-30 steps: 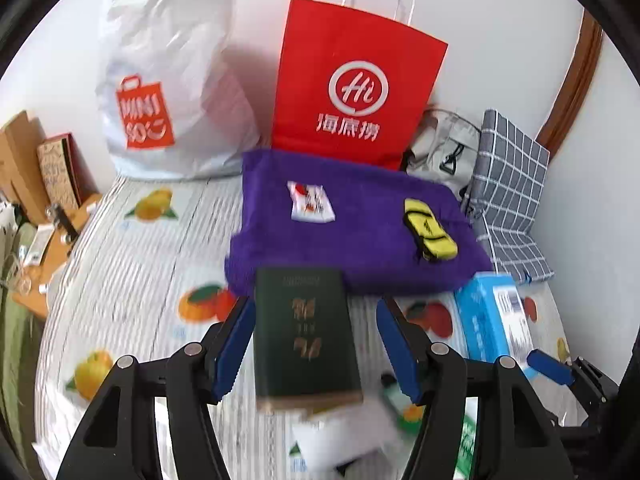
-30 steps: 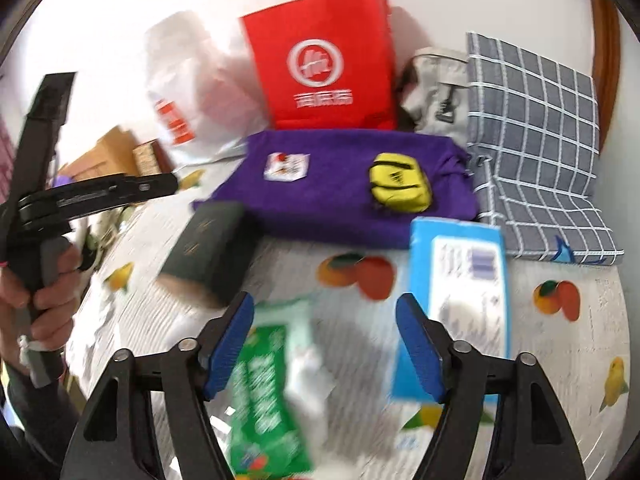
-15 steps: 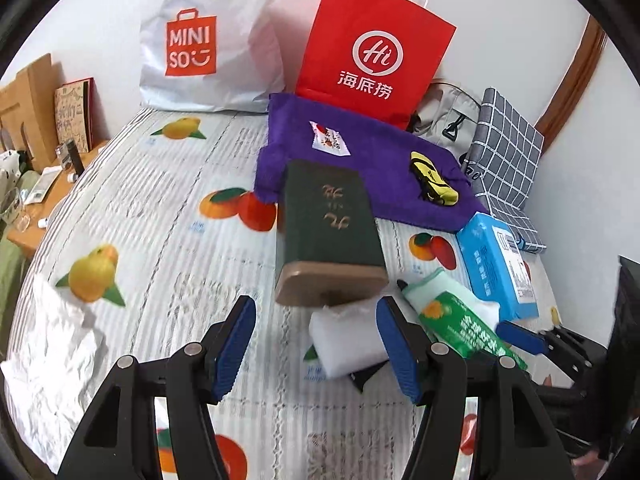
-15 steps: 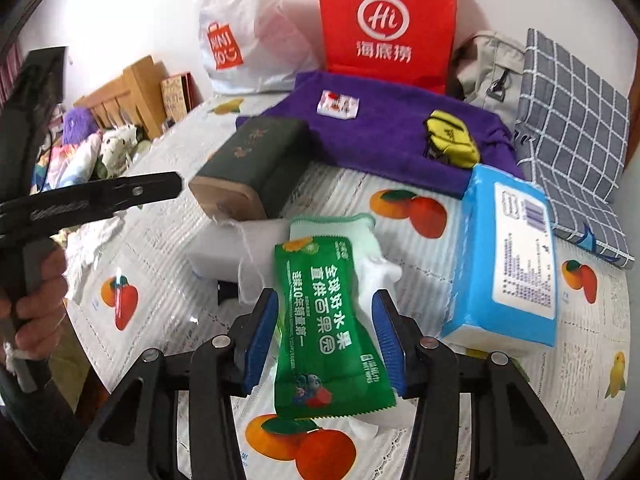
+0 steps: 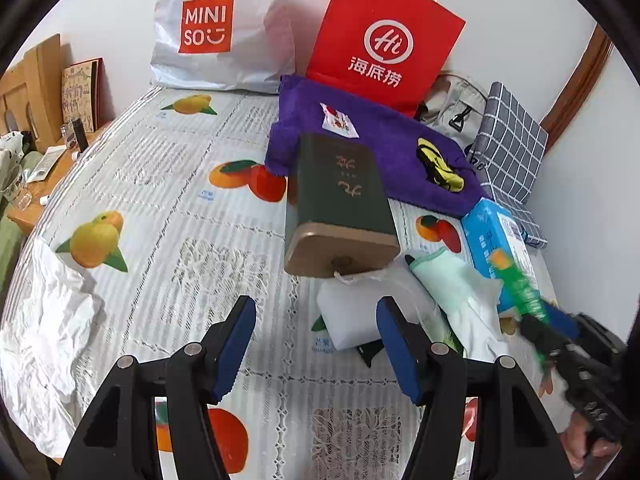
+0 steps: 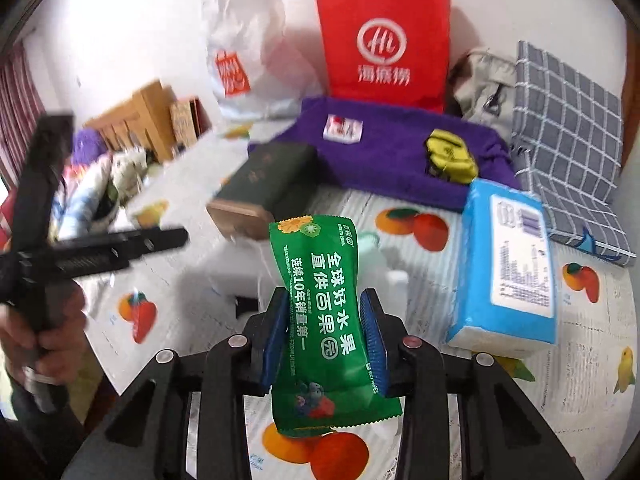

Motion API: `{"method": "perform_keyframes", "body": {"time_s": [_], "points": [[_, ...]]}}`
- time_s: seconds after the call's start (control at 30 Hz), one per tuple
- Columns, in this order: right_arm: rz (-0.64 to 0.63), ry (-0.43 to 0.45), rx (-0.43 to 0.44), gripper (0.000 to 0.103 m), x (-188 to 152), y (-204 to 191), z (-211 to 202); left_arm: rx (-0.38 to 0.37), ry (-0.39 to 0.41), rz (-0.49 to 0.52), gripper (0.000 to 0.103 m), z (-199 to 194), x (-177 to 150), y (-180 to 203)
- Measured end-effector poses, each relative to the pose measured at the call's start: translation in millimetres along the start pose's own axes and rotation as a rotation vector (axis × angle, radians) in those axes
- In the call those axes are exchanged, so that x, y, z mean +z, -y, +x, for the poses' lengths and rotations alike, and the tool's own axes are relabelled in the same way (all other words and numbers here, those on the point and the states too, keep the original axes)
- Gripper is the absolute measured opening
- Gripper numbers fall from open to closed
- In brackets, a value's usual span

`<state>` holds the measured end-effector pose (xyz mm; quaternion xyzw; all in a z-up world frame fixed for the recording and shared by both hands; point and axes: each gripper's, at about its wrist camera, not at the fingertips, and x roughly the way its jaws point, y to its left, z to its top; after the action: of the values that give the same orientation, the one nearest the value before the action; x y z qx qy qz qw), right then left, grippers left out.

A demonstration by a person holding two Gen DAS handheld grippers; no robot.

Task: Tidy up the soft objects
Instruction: 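Grasp the green fruit snack packet with the right gripper, then grasp the white foam sponge block with the left gripper while the right holds the green packet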

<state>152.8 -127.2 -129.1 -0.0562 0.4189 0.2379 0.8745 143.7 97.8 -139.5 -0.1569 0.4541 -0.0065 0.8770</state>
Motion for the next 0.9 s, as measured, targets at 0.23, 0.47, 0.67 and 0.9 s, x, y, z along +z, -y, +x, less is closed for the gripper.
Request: {"method": "perform_keyframes", "body": {"time_s": [0.23, 0.47, 0.67, 0.9], "points": [[0.048, 0.083, -0.014, 0.037, -12, 19, -40, -0.002, -0.047, 0.004, 0.062, 19, -11, 8], [0.131, 0.078, -0.079, 0.037, -48, 61, -58, -0.007, -0.070, 0.076, 0.069, 37, -21, 19], [0.211, 0.031, -0.136, 0.037, -84, 94, -58, -0.024, -0.074, 0.125, 0.069, 52, -20, 26], [0.240, -0.054, -0.183, 0.039, -111, 108, -27, -0.107, -0.046, 0.126, 0.060, 59, -18, 30]]}}
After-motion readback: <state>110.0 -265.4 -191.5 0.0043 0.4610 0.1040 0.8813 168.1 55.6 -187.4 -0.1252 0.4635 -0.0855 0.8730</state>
